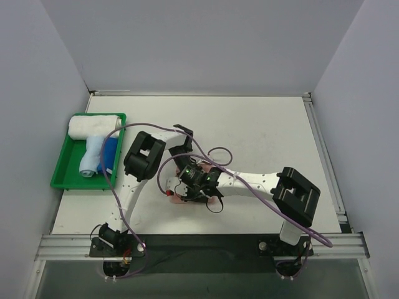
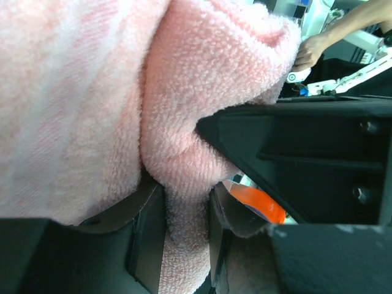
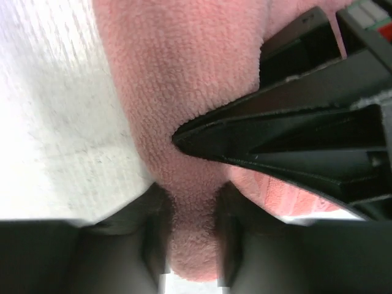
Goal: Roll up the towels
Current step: Roll the towel
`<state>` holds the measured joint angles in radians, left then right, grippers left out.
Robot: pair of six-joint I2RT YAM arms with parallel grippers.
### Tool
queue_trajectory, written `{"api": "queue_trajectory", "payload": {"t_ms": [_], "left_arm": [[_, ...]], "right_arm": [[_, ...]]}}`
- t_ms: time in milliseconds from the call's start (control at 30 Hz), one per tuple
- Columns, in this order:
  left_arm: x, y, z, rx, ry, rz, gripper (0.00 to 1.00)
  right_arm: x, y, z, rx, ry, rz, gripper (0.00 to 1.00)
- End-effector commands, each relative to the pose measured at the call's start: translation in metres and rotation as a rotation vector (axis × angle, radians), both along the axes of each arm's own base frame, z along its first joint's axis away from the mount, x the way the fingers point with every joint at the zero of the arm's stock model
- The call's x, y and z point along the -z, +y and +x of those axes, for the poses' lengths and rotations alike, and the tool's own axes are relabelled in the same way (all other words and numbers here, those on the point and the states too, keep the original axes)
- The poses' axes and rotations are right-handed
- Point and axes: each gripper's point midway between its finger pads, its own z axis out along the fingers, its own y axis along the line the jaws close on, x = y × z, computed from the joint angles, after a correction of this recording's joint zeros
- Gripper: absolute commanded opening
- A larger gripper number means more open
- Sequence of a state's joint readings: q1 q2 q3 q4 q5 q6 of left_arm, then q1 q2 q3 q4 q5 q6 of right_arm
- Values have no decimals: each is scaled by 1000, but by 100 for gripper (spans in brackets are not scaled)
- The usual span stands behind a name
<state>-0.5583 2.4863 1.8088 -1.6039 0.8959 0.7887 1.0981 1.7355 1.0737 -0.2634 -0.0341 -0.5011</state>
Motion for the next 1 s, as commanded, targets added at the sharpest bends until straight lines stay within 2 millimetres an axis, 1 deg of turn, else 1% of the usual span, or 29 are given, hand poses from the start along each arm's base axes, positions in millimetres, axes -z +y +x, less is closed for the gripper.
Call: {"api": "queue_trajectory", "payload": {"t_ms": [0, 33, 67, 100, 167, 200, 233, 267, 300, 333, 367, 400, 433, 500, 533, 567, 600, 633, 667, 700, 733, 767, 800, 833, 867, 900, 933, 967], "left_arm": [[74, 35, 25, 178, -236, 39, 34], [73, 34, 28, 166, -250, 29, 35], [71, 37, 25, 153, -239, 26, 37], [62, 38, 32, 124, -259, 12, 38], [48, 38, 41, 69, -278, -20, 43], [33, 42, 56, 25, -323, -40, 45], [24, 44, 65, 1, -353, -54, 48], [7, 44, 77, -35, -399, -74, 52], [-6, 45, 93, -70, -446, -89, 54], [-17, 55, 105, -122, -460, -88, 56], [-31, 59, 116, -159, -485, -105, 59], [-47, 61, 134, -188, -540, -125, 59], [-59, 76, 143, -238, -537, -116, 60], [-85, 87, 162, -309, -583, -148, 60], [-105, 106, 181, -375, -639, -158, 60], [-123, 111, 187, -419, -670, -194, 61], [-135, 121, 193, -456, -699, -210, 61], [-148, 137, 204, -516, -742, -237, 61], [-164, 152, 207, -554, -796, -248, 61], [-168, 159, 208, -575, -822, -253, 61], [-162, 165, 208, -594, -842, -259, 61], [-178, 174, 201, -602, -912, -268, 61], [-179, 177, 196, -596, -944, -267, 61], [-180, 179, 197, -572, -1014, -267, 61], [-176, 176, 174, -559, -1019, -269, 61], [-176, 172, 167, -543, -1046, -274, 61], [-174, 169, 165, -515, -1102, -287, 62], [-170, 166, 146, -490, -1125, -277, 64]], "right_arm": [[26, -18, -20, 42, 150, -37, 14], [27, -18, -23, 57, 182, -26, 6], [28, -21, -26, 62, 216, -31, 0], [28, -20, -30, 70, 288, -4, 0], [26, -22, -33, 82, 369, 19, 0], [25, -18, -40, 77, 445, 50, 0], [24, -21, -36, 97, 471, 64, 0], [23, -21, -36, 90, 492, 71, 0], [25, -21, -37, 87, 509, 70, 0], [23, -20, -38, 82, 527, 76, 0], [24, -19, -39, 76, 534, 79, 0], [26, -19, -39, 74, 543, 75, 0], [26, -18, -40, 75, 549, 77, 0], [27, -16, -38, 100, 582, 94, 0], [27, -14, -36, 116, 595, 107, 0], [26, -14, -31, 145, 622, 138, 0], [29, -14, -30, 170, 646, 151, 0], [28, -11, -26, 204, 665, 180, 0], [28, -13, -19, 241, 689, 205, 0], [28, -8, -20, 249, 738, 229, 0], [27, -7, -18, 277, 772, 243, 0], [26, -5, -16, 289, 799, 255, 0], [25, -2, -12, 300, 848, 285, 0], [24, -2, -12, 320, 883, 289, 0], [23, 0, -11, 328, 909, 299, 0], [24, 1, -10, 349, 965, 321, 0], [24, 2, -6, 361, 983, 334, 0], [24, 4, -5, 378, 1011, 347, 0]]}}
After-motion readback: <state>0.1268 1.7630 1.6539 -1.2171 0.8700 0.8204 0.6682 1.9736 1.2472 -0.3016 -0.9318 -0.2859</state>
